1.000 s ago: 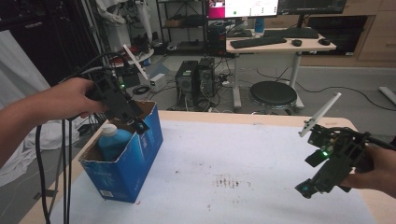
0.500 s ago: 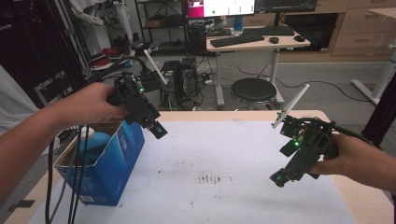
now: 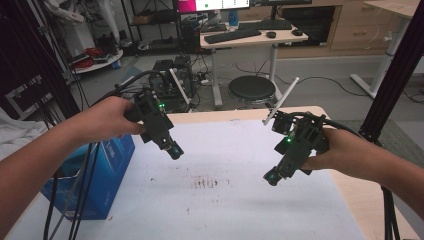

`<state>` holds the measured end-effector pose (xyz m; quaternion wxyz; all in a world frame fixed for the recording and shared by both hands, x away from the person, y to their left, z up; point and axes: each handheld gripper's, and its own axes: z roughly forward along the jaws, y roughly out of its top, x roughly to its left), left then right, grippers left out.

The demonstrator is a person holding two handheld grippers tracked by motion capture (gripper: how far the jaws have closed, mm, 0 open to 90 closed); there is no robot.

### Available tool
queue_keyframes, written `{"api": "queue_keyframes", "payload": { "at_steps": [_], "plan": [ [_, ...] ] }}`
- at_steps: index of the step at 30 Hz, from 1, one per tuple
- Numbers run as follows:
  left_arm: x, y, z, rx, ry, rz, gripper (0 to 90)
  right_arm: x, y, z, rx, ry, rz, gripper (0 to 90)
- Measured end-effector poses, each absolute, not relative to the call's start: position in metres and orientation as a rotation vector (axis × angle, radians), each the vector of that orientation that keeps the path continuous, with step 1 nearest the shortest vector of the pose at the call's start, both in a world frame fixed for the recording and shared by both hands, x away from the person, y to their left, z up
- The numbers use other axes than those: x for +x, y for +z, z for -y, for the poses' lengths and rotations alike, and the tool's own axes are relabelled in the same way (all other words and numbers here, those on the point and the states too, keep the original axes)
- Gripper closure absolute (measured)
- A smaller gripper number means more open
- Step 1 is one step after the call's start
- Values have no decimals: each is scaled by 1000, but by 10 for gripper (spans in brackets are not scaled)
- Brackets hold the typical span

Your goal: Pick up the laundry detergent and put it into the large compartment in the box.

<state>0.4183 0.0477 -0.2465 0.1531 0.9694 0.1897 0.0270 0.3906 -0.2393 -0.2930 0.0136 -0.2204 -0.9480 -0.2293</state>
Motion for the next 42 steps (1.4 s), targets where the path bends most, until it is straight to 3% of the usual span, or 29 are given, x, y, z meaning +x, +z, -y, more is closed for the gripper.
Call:
{"api": "queue_keyframes", "payload": {
  "at_steps": [16, 42],
  "plan": [
    [423, -272, -16, 2842, 31, -542, 56, 398, -295, 243, -721, -712, 2945, 22],
    [423, -284, -16, 2842, -38, -562, 56, 403, -299, 242, -709, -692, 2947, 22]
  ]
}}
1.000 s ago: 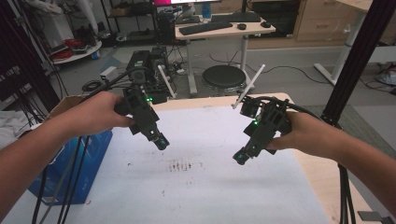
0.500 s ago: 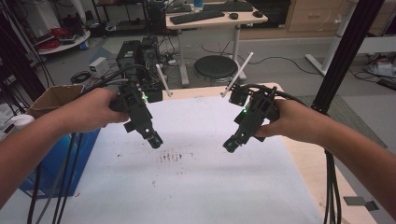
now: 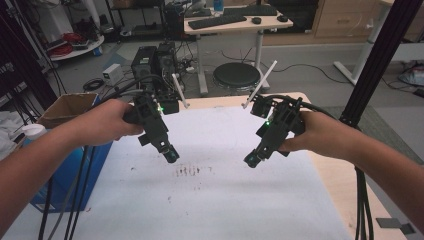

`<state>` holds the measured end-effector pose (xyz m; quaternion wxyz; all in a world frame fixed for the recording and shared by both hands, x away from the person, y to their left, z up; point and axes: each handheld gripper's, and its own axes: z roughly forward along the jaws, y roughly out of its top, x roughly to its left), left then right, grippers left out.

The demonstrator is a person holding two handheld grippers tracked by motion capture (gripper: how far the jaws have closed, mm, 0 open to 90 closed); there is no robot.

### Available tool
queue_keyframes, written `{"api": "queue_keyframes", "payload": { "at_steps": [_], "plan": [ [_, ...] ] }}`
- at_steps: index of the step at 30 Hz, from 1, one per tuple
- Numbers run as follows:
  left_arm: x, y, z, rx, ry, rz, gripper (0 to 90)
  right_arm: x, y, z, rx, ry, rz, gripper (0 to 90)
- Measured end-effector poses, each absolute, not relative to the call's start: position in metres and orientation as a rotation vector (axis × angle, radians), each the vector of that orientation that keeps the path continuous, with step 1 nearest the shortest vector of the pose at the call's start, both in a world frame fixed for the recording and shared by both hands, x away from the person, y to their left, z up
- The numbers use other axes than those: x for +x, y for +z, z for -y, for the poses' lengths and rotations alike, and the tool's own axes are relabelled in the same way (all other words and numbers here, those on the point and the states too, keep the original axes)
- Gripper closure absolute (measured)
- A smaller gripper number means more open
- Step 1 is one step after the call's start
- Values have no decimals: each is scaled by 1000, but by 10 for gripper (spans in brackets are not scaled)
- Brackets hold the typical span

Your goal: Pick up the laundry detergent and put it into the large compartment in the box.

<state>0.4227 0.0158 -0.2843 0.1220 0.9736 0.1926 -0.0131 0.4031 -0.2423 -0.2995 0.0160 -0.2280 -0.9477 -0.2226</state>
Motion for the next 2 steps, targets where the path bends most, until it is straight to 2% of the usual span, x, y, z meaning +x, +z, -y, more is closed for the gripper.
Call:
{"api": "queue_keyframes", "payload": {
  "at_steps": [2],
  "plan": [
    [422, -284, -16, 2839, -38, -561, 56, 403, -299, 243, -713, -695, 2944, 22]
  ]
}}
